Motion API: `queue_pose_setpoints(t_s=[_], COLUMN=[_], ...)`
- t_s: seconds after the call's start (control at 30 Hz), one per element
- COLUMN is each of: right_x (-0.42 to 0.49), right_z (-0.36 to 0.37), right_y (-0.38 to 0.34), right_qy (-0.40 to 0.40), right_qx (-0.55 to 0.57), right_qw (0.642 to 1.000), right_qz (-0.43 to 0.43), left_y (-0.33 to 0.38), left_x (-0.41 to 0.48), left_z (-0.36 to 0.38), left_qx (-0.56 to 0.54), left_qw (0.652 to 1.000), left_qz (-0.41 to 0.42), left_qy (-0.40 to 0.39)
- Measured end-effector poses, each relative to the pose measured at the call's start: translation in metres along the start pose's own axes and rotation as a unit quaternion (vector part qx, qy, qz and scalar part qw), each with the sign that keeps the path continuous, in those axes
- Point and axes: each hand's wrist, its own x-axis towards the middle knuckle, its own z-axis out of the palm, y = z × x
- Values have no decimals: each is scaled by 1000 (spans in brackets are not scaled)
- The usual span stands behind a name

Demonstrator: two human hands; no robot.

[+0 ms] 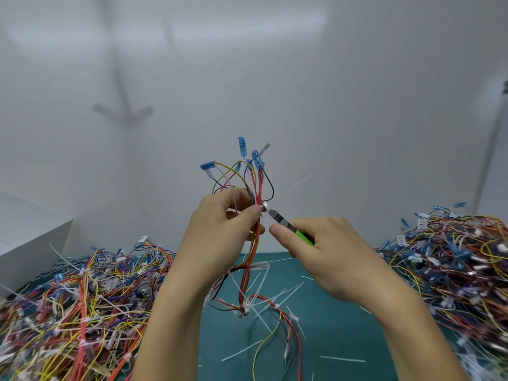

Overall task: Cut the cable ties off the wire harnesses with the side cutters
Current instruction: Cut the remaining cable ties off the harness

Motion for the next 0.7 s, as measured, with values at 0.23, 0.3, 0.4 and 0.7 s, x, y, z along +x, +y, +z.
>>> queue_pose_setpoints(t_s=[0.23, 0.3, 0.4, 0.7], right_x=[-1, -1, -1, -2], right_z=[-2, -3, -3, -3], right_y=[1, 1, 0, 0], right_qy=[-11, -16, -20, -33], right_qx=[-10, -9, -10, -16], right_qw=[1000, 1000, 1000, 999], right_qz=[-2, -2, -6, -14], left_y=[-1, -1, -1, -1], left_x=[0, 1, 0, 0], left_z=[-3, -5, -8, -13], left_qx=[-4, -8, -12, -12], left_qw=[1000, 1000, 999, 999], left_qz=[-3, -6, -9, -7], left_qy=[-14, -20, -28, -48])
